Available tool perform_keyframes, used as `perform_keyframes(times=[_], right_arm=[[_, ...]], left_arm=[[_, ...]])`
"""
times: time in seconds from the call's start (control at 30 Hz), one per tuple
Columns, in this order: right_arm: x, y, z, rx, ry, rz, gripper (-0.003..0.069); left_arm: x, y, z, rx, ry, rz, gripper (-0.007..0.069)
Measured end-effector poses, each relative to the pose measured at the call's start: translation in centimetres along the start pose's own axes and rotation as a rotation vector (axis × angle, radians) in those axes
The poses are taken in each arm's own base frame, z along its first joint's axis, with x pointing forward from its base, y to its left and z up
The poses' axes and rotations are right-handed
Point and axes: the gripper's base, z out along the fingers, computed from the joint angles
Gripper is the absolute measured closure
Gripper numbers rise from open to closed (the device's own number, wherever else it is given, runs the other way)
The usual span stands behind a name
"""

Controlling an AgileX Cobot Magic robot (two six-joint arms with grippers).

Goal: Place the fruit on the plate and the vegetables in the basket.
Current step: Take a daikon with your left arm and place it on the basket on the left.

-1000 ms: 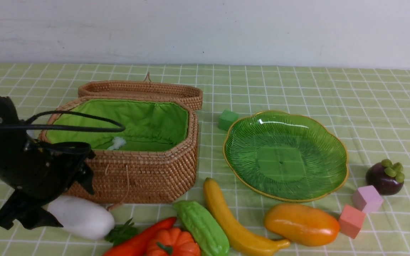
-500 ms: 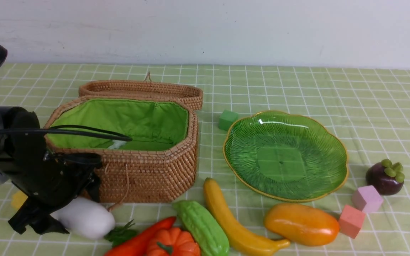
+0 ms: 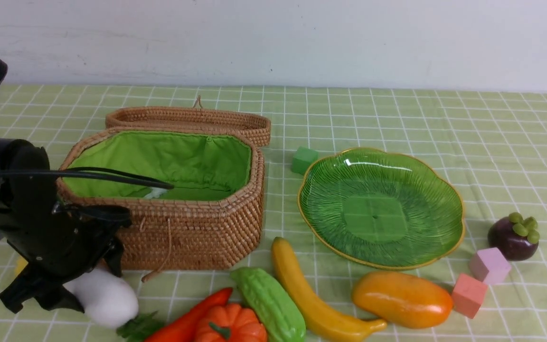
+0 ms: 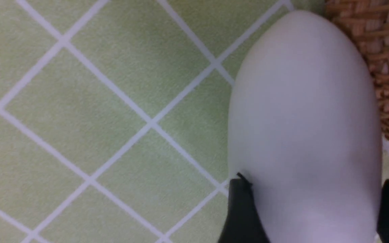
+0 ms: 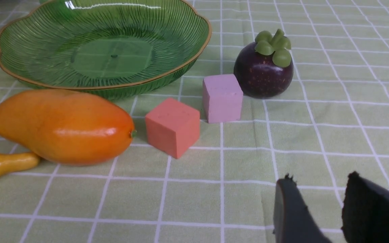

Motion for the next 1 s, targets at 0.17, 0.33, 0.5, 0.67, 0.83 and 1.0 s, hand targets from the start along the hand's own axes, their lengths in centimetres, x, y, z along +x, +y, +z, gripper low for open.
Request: perform_keyframes(times=[0.17, 0.33, 0.5, 0.67, 0.83, 1.0], right_arm=[[0.0, 0.0, 0.0, 0.000, 0.000, 0.000, 0.0417], [0.0, 0.0, 0.0, 0.000, 0.000, 0.000, 0.0417], [0.0, 0.0, 0.0, 0.000, 0.000, 0.000, 0.0417], [0.0, 0.0, 0.0, 0.000, 0.000, 0.000, 0.0417], [0.0, 0.0, 0.0, 0.000, 0.000, 0.000, 0.0417], [0.0, 0.0, 0.0, 0.000, 0.000, 0.001, 0.0417]], left_arm=[[0.2, 0.3, -2.1, 0.023, -0.019, 0.042, 0.0557], [0.6, 0.7, -3.8, 0.029, -0.024, 0.068, 0.0638], [0.8, 1.0, -4.2, 0.004, -0.005, -0.018, 0.0613], [0.5, 0.5, -3.8, 0.050, -0.029, -0.070, 0.0424], [0.1, 0.0, -3.6, 0.100, -0.062, -0.050, 0.0117], [-0.1, -0.2, -2.3, 0.085, -0.062, 0.026, -0.0033]])
